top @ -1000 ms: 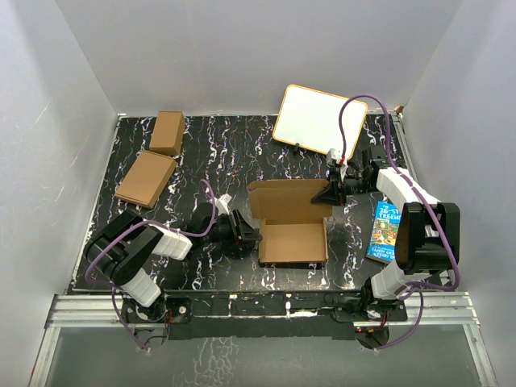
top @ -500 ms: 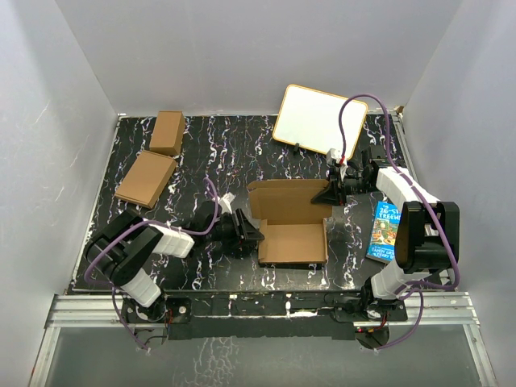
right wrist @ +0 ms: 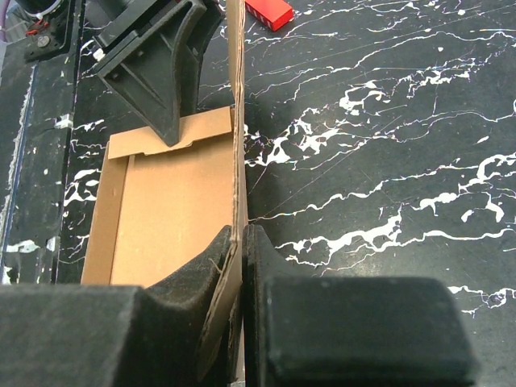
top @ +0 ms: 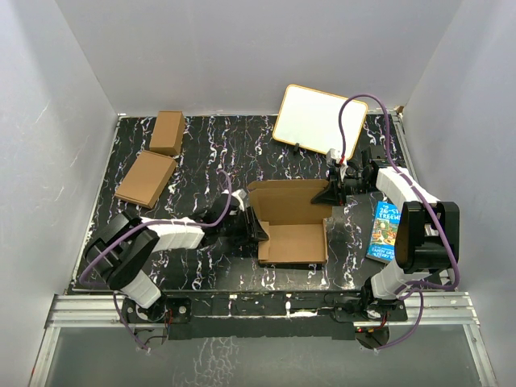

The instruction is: Fold the paper box

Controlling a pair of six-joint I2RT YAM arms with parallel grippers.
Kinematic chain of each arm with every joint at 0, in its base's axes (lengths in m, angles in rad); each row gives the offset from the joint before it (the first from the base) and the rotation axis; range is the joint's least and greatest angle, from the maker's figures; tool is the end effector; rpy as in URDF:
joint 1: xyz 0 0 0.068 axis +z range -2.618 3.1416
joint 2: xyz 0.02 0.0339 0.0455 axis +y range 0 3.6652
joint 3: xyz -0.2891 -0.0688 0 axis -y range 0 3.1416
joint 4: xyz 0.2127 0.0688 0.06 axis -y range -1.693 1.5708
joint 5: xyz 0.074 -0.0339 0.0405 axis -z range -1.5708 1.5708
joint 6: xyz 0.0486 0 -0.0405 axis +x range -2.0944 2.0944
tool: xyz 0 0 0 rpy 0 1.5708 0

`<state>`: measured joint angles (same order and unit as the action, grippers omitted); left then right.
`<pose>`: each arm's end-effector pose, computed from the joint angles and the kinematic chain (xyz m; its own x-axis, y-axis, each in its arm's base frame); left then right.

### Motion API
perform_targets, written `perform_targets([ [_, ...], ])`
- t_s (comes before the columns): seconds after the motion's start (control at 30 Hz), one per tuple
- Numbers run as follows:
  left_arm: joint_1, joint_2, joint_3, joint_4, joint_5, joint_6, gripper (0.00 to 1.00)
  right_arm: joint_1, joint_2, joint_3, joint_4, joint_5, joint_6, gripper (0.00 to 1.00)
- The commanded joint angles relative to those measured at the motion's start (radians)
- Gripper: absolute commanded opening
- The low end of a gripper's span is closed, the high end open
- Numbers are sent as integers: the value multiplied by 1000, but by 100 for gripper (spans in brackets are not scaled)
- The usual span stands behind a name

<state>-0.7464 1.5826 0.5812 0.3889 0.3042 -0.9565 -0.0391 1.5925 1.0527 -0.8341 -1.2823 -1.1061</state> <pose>0.2009 -0.2056 0.1866 -0.9197 -0.2114 -0.3309 0.1322 0.6268 -0.7679 0.2584 0.0365 0.2586 -0.2816 -0.2435 -0.9281 -0.9550 0.1650 0.2464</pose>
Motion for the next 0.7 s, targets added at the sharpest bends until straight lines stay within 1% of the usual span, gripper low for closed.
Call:
perform_targets([
  [0.0,-36,-45,80,-258,-156,92,44,8,2,40,19,-48,-37,8],
  [0.17,-64,-47,126,-358,-237,131,40,8,2,40,19,-46,-37,8],
  [0.27,-81,-38,148,-392,-274,144,36,10,3,40,19,-45,-37,8],
  [0.4,-106,-19,183,-434,-314,153,33,10,0,40,20,-43,-38,8],
  [0.67,-157,12,261,-560,-424,142,31,10,0,40,19,-44,-38,8],
])
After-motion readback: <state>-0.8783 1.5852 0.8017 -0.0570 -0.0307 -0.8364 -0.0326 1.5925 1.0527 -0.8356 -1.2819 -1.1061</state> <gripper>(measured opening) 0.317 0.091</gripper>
